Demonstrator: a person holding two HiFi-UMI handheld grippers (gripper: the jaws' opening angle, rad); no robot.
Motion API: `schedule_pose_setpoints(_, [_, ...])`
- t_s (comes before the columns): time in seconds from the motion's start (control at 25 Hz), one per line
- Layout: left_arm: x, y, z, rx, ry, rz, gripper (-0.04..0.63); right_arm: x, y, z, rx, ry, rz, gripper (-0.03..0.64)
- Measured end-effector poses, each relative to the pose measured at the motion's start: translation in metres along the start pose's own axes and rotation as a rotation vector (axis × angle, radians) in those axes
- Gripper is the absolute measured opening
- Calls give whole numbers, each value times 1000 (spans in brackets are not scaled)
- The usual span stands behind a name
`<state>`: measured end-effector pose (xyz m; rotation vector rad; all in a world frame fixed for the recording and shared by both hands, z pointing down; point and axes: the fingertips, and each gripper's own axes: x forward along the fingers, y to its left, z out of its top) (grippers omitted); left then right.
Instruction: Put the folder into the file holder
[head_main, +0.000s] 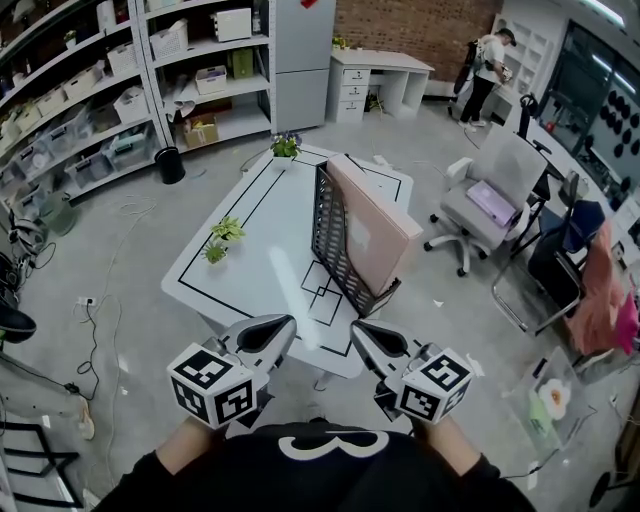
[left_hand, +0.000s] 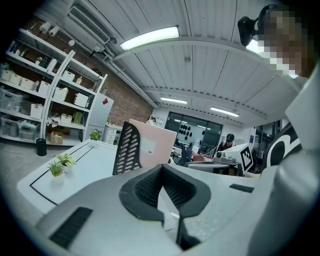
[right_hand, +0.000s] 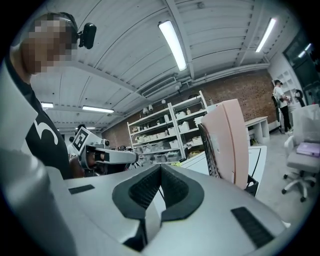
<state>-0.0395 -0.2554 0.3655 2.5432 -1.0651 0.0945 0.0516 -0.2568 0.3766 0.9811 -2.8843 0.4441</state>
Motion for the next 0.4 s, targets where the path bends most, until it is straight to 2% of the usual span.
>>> schedule_pose_setpoints(0.4, [17, 21, -7, -3, 15, 6, 6, 19, -19, -6, 20, 14, 0, 3])
